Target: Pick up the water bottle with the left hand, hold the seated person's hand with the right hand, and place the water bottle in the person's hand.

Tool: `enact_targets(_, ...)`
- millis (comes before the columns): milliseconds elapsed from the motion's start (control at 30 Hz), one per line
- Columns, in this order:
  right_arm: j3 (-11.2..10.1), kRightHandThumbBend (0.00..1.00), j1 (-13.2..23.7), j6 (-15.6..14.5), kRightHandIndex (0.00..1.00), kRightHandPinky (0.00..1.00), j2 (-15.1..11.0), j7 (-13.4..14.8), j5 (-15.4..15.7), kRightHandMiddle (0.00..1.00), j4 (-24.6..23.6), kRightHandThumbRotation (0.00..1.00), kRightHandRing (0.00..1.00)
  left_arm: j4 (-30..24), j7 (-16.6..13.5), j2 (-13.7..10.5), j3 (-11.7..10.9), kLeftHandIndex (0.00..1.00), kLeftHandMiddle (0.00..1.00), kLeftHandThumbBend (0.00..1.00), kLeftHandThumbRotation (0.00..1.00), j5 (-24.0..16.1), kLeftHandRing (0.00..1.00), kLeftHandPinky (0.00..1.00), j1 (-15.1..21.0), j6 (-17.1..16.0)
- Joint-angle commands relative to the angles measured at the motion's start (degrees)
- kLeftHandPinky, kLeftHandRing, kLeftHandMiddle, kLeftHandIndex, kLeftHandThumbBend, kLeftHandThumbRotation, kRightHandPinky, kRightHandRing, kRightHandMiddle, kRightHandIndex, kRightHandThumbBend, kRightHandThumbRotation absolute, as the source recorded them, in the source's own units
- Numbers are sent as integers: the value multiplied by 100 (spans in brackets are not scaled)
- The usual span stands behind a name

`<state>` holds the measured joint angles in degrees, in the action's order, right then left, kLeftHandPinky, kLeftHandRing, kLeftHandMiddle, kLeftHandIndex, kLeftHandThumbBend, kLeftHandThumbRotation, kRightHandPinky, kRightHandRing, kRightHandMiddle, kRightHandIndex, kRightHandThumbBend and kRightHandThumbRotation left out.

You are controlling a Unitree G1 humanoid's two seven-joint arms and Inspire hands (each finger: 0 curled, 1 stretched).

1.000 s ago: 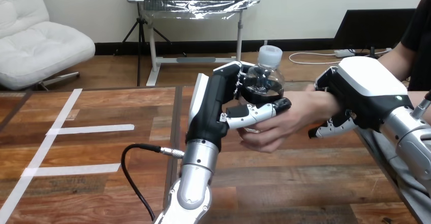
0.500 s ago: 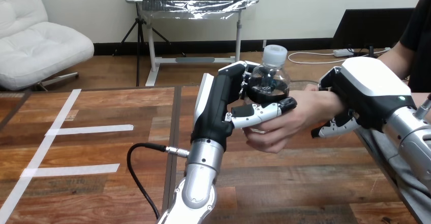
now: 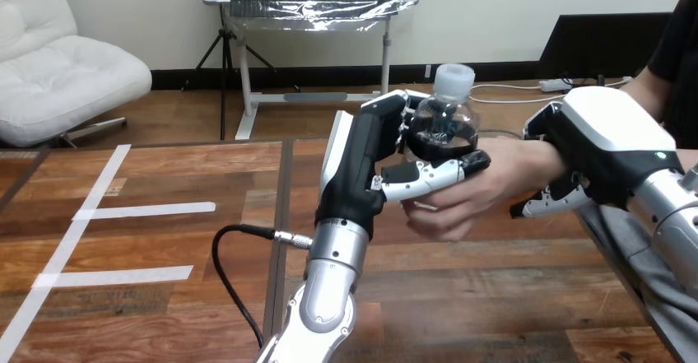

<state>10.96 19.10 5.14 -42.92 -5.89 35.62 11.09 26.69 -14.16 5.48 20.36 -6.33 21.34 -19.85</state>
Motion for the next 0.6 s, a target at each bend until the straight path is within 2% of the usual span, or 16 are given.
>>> enact_targets(0,-455,83,284,-161,42,22,-348,238,166,41,-73,0,32,-9,115,686,76,50,44,54,0,2,41,40,201,-293)
enact_targets(33,-465,83,280,-150,46,27,-345,221,159,45,-71,0,37,-18,110,673,82,51,46,55,0,-18,43,40,200,-279)
enact_targets(200,-512,84,255,-75,54,36,-328,201,105,54,-55,0,46,-154,178,594,121,55,51,57,3,-71,46,41,161,-130)
enact_targets(267,-519,86,246,-56,59,41,-332,193,104,59,-54,0,51,-203,218,567,136,61,57,59,9,-82,52,45,147,-79)
enact_targets(333,-534,86,232,2,61,42,-342,178,78,60,-42,0,52,-247,251,519,165,63,59,59,10,-139,54,46,137,-51)
enact_targets(367,-540,87,230,21,64,45,-343,173,72,64,-35,0,55,-254,259,509,170,67,63,62,16,-156,59,52,137,-45)
enact_targets(567,-553,89,186,150,73,52,-404,60,49,73,-43,1,65,-279,330,328,259,82,78,68,33,-467,76,74,180,-35)
